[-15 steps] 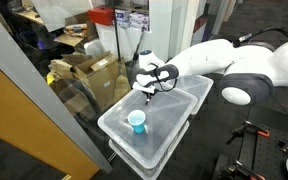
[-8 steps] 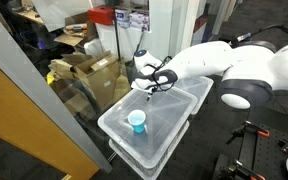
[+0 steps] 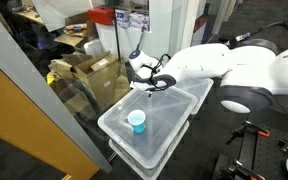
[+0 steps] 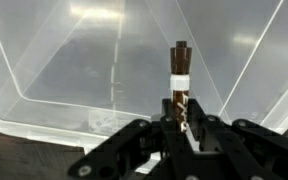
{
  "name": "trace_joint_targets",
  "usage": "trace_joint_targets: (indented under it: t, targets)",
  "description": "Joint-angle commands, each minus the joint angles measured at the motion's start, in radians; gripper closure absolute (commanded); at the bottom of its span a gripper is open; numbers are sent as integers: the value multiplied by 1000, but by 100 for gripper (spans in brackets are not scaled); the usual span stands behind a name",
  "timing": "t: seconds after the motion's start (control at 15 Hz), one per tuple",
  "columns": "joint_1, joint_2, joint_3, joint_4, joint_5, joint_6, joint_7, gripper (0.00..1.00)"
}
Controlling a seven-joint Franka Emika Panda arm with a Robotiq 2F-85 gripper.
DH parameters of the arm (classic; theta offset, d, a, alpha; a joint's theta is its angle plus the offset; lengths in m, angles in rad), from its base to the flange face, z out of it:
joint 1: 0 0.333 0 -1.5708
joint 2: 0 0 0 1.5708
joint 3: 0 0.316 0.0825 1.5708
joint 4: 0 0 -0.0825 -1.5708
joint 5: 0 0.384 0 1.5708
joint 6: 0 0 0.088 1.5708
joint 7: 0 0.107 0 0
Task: Pick up the marker and put it in the blue cup
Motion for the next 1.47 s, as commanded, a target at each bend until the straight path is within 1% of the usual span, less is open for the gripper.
trace_joint_targets:
  t: [0.0, 0.27, 0.6, 0.93, 1.4]
  targets:
    - [37, -18, -54, -1, -29, -71, 59, 95]
    - [76, -23, -110, -5, -47, -142, 105, 95]
    - [110, -20, -163, 6, -55, -252, 135, 95]
    - [141, -4, -220, 18, -60, -313, 208, 95]
    - [174, 18, -270, 33, -91, -374, 323, 95]
